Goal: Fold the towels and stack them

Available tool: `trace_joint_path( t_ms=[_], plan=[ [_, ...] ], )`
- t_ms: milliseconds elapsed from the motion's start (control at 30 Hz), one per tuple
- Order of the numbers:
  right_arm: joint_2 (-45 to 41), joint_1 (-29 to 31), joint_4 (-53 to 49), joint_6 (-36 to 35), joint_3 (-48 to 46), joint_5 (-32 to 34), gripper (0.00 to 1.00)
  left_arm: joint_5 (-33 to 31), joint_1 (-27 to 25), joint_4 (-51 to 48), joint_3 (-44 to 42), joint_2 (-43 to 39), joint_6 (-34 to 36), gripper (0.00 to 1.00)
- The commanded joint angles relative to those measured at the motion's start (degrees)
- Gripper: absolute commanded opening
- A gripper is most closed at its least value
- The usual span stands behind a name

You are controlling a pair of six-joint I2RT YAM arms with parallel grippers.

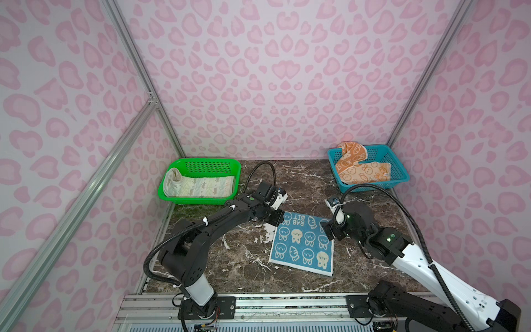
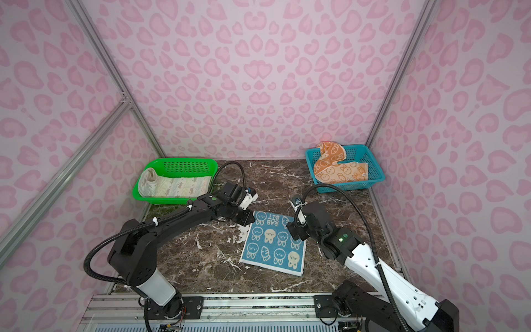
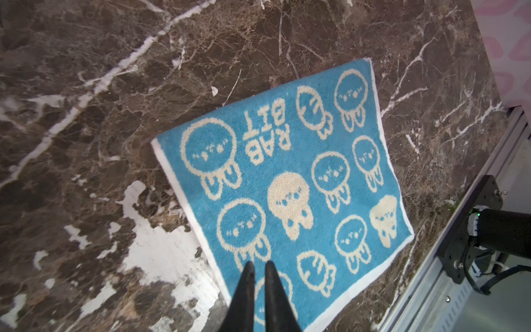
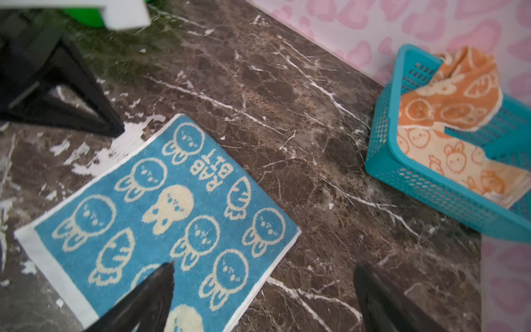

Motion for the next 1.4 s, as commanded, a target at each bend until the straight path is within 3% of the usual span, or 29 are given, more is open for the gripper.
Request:
trace_joint_path(
  t_ms=[0, 167, 267, 533, 700, 1133, 1367],
  plan=[
    [2.1, -1.9, -1.5, 13.1, -0.6, -2.0, 0.98, 2.8, 0.3, 5.0, 1.0, 3.1, -4.8, 0.04],
    [7.2, -3.7, -1.8, 21.4, -2.9, -3.5, 0.92, 6.0, 0.5, 9.7, 1.9, 8.5, -8.5, 0.03],
    [10.1, -5.2, -1.5, 25.2, -3.5, -4.3, 0.83, 4.8, 0.6, 10.6, 2.6, 11.2, -9.6, 0.03],
    [17.7, -9.2, -0.6, 29.0, -3.6, -7.7, 0.64, 2.7, 4.8, 11.7, 2.4, 15.6, -11.4, 0.03],
    [23.4, -9.3, 1.0, 30.0, -3.0, -9.5, 0.60, 3.2, 8.6, 11.3, 1.2, 17.5, -11.1, 0.03],
    [33.6, -9.2, 3.0, 26.2, 3.6, -11.6, 0.58, -6.7, 14.5, 8.2, -1.1, 15.0, -10.9, 0.03],
    [38.3, -9.2, 3.2, 24.9, 10.2, -11.5, 0.58, -0.5, 15.3, 11.1, -1.3, 12.1, -9.2, 0.03]
  ],
)
